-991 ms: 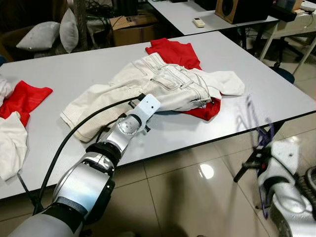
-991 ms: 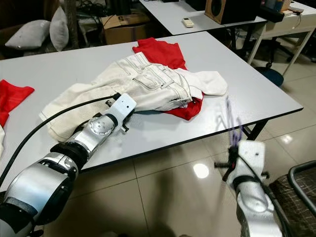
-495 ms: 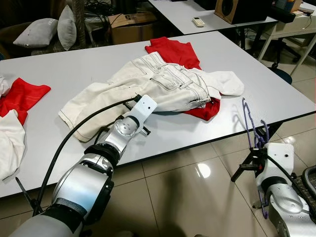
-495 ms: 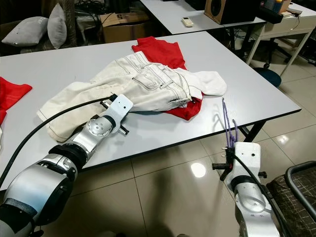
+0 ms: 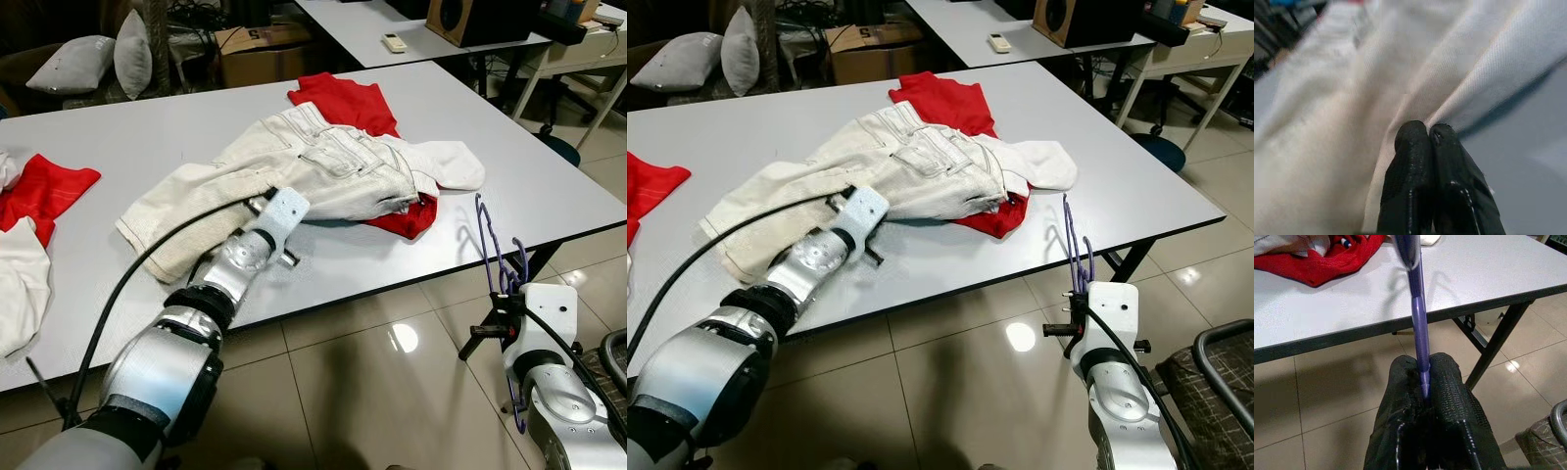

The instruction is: Hang hanger

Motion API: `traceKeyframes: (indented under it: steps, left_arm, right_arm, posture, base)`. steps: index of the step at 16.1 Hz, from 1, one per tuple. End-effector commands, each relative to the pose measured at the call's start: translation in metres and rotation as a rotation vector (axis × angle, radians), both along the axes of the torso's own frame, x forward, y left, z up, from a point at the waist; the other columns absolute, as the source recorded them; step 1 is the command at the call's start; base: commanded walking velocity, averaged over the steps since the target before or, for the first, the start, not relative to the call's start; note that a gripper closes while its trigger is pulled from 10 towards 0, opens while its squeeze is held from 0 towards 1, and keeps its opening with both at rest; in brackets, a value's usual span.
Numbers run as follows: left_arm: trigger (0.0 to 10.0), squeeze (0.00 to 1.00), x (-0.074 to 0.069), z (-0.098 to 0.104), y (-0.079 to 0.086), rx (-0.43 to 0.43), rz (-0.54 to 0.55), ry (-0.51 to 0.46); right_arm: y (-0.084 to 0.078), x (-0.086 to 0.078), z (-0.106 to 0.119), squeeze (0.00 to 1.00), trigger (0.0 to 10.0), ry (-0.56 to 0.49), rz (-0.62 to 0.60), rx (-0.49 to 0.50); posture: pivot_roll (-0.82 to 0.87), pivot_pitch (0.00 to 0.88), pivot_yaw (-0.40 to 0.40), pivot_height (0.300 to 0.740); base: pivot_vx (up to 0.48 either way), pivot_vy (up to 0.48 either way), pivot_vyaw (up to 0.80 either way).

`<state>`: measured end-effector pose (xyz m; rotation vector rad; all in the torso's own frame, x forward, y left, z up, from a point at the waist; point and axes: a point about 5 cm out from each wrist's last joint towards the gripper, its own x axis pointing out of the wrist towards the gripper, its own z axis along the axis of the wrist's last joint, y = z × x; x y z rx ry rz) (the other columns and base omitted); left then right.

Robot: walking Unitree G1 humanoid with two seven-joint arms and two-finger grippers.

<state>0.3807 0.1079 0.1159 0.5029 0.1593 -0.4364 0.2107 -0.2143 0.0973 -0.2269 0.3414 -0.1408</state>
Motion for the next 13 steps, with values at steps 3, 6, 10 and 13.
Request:
traceKeyframes:
  steps: [3,6,10,13]
  left_arm:
    - [0.0,0.00,0.019,0.066,0.024,-0.166,0.020,-0.244]
    - [0.0,0.00,0.018,0.157,0.108,-0.326,0.191,-0.581]
    - [0.0,0.00,0.002,0.180,0.168,-0.261,0.284,-0.632]
    - [0.0,0.00,0.004,0.102,0.159,-0.085,0.195,-0.214]
  right_arm:
    - [-0.001,0.001,0.000,0.00,10.0,-0.014,-0.014,-0.010]
    - [0.000,0.000,-0.001,0.00,10.0,-0.016,-0.022,-0.004]
    - [0.007,0.008,-0.004,0.00,10.0,-0.016,0.007,0.013]
    - [0.011,0.013,-0.005,0.00,10.0,-0.017,0.030,0.017]
  posture:
    - [-0.21,0.018,0.049,0.740]
    - [-0.19,0.020,0.048,0.740]
    - [-0.15,0.013,0.023,0.740]
    - [-0.14,0.010,0.016,0.740]
  base:
    - [0.000,0.000,0.00]
    - [0.000,0.000,0.00]
    - [0.000,0.000,0.00]
    - [0.000,0.000,0.00]
